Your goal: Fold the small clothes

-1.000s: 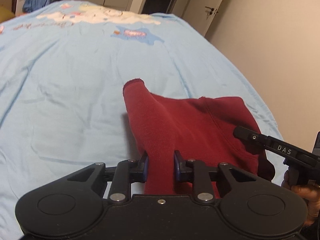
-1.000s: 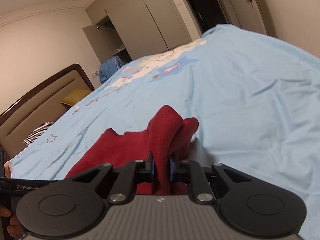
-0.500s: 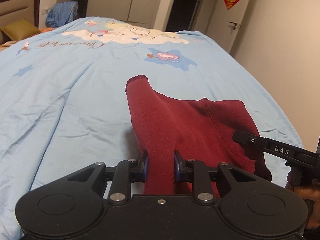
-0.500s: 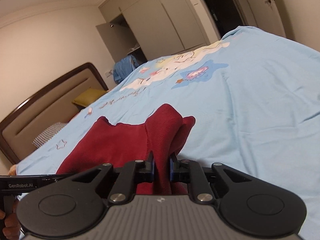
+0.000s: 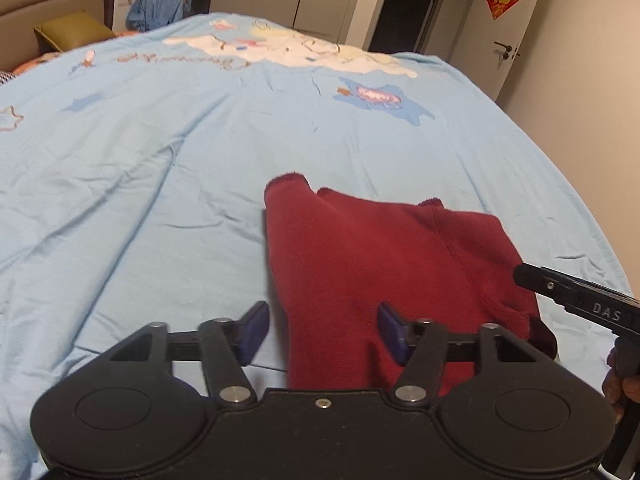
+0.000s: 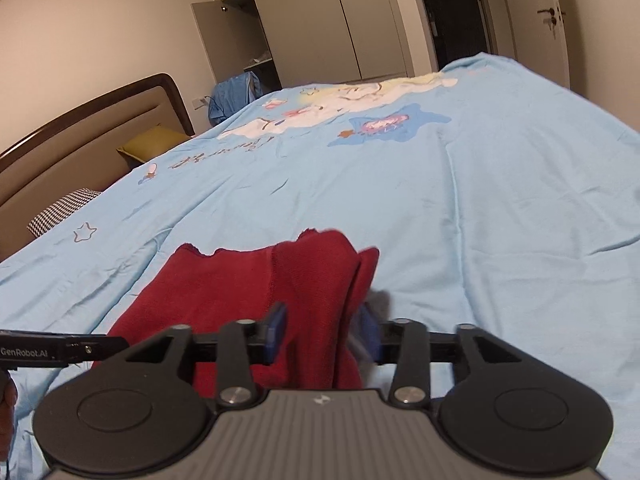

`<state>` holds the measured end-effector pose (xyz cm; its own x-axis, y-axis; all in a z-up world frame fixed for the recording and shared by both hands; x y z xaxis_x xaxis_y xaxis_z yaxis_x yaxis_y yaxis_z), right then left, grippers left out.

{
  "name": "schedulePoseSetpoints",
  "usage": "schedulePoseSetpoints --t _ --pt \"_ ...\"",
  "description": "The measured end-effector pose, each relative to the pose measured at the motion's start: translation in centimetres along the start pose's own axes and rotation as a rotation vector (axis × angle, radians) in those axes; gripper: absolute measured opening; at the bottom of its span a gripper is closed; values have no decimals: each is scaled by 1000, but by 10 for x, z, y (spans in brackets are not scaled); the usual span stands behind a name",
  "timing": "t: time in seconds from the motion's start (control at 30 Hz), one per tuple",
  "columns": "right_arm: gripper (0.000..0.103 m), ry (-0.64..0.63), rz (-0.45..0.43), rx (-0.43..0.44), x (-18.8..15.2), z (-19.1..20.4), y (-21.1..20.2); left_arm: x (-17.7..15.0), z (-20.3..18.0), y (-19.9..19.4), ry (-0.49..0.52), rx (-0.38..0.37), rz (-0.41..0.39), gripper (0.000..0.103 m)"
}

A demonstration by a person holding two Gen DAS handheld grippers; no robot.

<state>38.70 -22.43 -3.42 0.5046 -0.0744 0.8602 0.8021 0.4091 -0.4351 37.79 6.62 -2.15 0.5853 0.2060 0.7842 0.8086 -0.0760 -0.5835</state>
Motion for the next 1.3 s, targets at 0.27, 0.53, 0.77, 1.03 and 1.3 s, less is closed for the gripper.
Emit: schedulePoseSetpoints --t 0.27,0.53,0.77,1.03,1.3 --pt "93 -49 -102 8 -2 21 -63 -4 -5 -74 59 42 -144 97" --pt "103 -97 -207 -9 -20 48 -145 -36 -2 -160 83 101 -275 102" --pt "103 -98 -238 -25 -56 62 -202 -90 5 -207 88 136 -302 102" --pt "103 -134 -218 -61 -97 70 -231 -137 3 -217 114 118 -285 102" --pt "103 -112 -217 -83 -110 68 -239 -143 2 -217 111 106 -278 102"
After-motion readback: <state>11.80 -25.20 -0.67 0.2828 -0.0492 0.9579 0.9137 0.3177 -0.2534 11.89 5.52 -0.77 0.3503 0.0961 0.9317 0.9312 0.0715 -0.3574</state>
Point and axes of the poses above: each gripper's, at about its wrist camera, not at the fingertips, and y roughly the way its jaws point, z to its left, x to its top, the point moved 4 cm from there along y, roughly the way its jaws point, and after that the axes turned 7 degrees about -z, right-handed, at the moved point
